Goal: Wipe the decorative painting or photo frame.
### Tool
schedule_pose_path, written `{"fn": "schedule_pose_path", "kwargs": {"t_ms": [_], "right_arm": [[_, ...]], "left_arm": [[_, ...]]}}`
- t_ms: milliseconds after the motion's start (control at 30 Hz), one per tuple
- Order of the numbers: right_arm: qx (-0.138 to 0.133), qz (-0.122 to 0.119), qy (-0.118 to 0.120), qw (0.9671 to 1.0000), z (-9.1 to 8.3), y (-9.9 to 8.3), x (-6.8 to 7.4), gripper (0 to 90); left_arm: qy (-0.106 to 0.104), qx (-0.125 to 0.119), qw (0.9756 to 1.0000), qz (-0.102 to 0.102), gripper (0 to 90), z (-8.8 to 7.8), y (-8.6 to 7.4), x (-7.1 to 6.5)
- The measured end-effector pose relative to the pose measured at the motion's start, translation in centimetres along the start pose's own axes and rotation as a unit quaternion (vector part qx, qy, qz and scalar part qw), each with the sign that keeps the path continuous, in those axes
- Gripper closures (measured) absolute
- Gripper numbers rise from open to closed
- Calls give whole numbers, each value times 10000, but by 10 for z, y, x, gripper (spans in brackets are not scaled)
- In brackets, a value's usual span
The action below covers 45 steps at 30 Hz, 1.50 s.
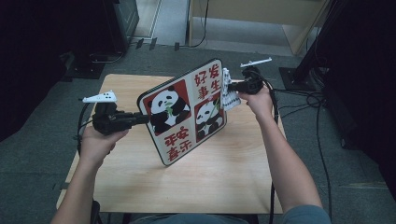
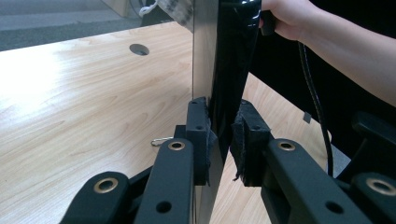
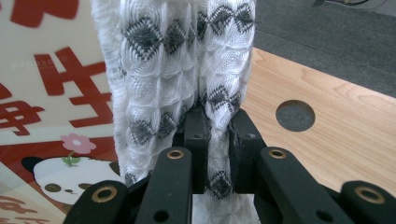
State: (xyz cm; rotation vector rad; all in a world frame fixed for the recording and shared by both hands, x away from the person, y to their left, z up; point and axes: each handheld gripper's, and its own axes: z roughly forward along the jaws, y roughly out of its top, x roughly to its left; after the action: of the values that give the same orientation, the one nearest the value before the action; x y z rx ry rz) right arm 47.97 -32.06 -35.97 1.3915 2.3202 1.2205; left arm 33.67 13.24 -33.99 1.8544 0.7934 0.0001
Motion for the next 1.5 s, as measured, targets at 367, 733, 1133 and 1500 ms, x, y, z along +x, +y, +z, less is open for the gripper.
{"fn": "schedule_pose_path", "kwargs": {"t_ms": [367, 733, 1133, 1500], "right_arm": [[107, 46, 7, 9999, 5, -11, -4, 812], [210, 207, 14, 9996, 16, -32, -11, 813], [272, 323, -32, 9991, 23, -51, -14, 814], [173, 337, -41, 9993, 28, -68, -16, 815]], "left_arm": [[-7, -12, 10000, -4, 785, 0, 0, 0], [-5, -27, 10000, -12, 785, 1, -1, 0], [-2, -21, 10000, -14, 784, 1, -1, 0], [31, 4, 10000, -21, 783, 1, -1, 0]]}}
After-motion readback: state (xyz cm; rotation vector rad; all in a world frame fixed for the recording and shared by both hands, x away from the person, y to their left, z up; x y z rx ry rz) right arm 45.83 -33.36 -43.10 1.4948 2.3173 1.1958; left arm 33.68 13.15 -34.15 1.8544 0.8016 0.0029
